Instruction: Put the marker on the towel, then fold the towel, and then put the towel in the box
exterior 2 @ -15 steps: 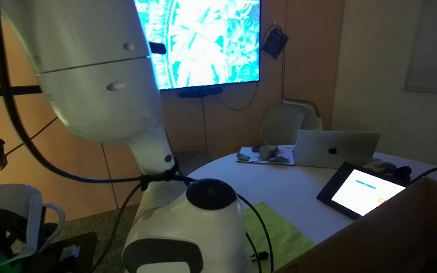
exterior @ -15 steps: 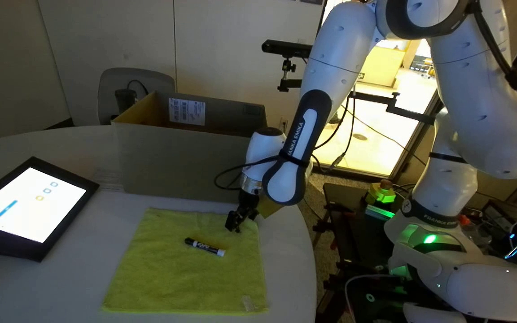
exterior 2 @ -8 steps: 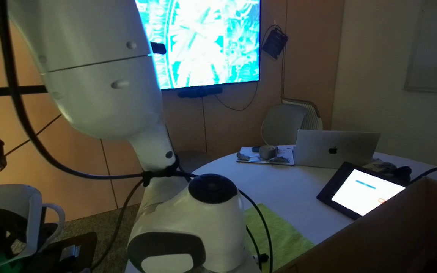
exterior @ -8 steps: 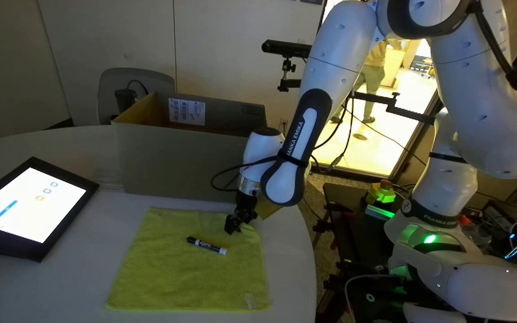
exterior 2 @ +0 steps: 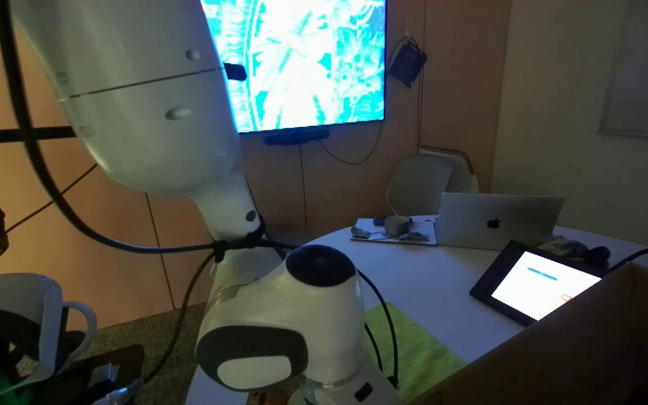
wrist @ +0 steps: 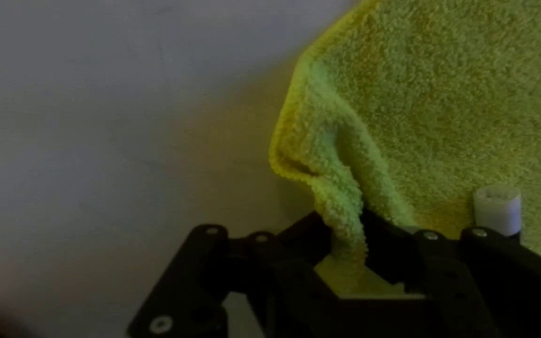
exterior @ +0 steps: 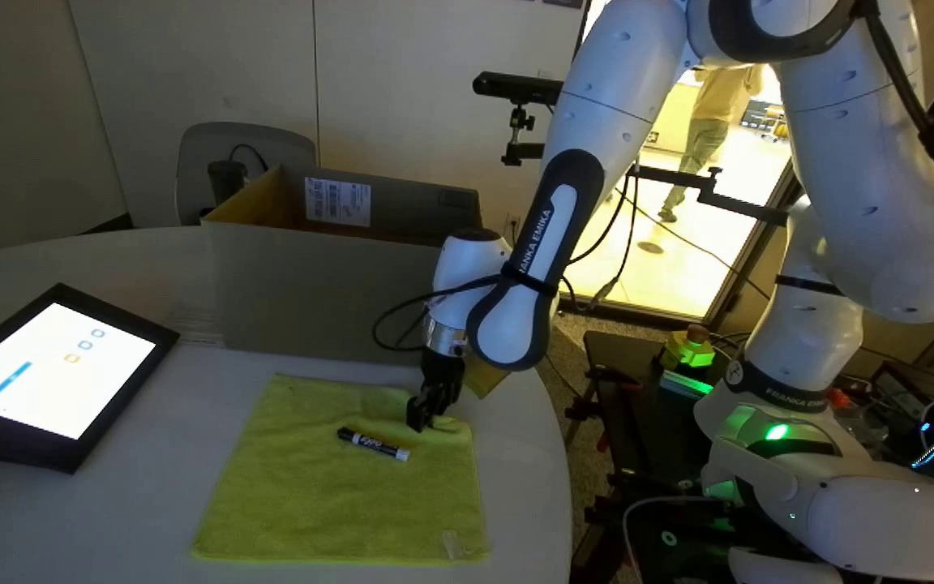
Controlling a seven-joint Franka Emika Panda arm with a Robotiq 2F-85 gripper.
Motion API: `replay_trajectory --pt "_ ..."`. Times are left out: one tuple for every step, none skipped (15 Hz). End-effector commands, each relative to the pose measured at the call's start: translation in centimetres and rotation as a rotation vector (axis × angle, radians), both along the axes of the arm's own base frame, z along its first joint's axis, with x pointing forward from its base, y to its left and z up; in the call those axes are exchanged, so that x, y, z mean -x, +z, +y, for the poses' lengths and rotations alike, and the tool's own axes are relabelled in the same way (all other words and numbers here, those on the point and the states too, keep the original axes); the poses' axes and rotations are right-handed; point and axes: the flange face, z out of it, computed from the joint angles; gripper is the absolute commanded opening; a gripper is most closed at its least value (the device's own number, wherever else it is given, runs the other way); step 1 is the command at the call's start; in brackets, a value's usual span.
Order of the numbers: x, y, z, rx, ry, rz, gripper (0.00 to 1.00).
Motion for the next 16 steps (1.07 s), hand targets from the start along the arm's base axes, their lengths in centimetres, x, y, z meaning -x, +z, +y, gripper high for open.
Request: replay_trajectory --pt "-0.3 2.5 1.0 -0.03 0.095 -0.023 0.07" --pt "-0.4 3.0 1.3 -0.034 0.117 -0.031 0.06" --pt "-0.5 3.6 1.8 -0.038 0.142 -0.042 0.07" --pt "-0.6 4.1 2.2 -0.042 0.164 -0.055 0.07" --pt "-0.7 4.6 2.7 -0.055 0.19 -0.067 0.07" --pt "-0.8 4.9 3.3 -0.064 0.212 -0.076 0.07" --pt "-0.8 5.0 4.3 -0.088 0.252 -0.082 0.08" --pt "-0.7 5.0 5.5 -0.106 0.291 -0.084 0.08" --pt "-0.6 5.0 6.7 -0.13 0.33 -0.085 0.07" --pt "-0.4 5.0 8.1 -0.159 0.371 -0.086 0.07" --pt "-0.1 4.9 9.5 -0.182 0.414 -0.084 0.06" --pt "0.3 4.7 11.1 -0.207 0.461 -0.075 0.07" --pt "0.8 4.6 12.5 -0.237 0.5 -0.064 0.07" --pt "1.6 3.8 14.1 -0.248 0.542 -0.044 0.07" --pt "2.3 3.4 15.3 -0.258 0.573 -0.021 0.07" --pt "3.1 2.4 16.4 -0.256 0.599 0.009 0.08"
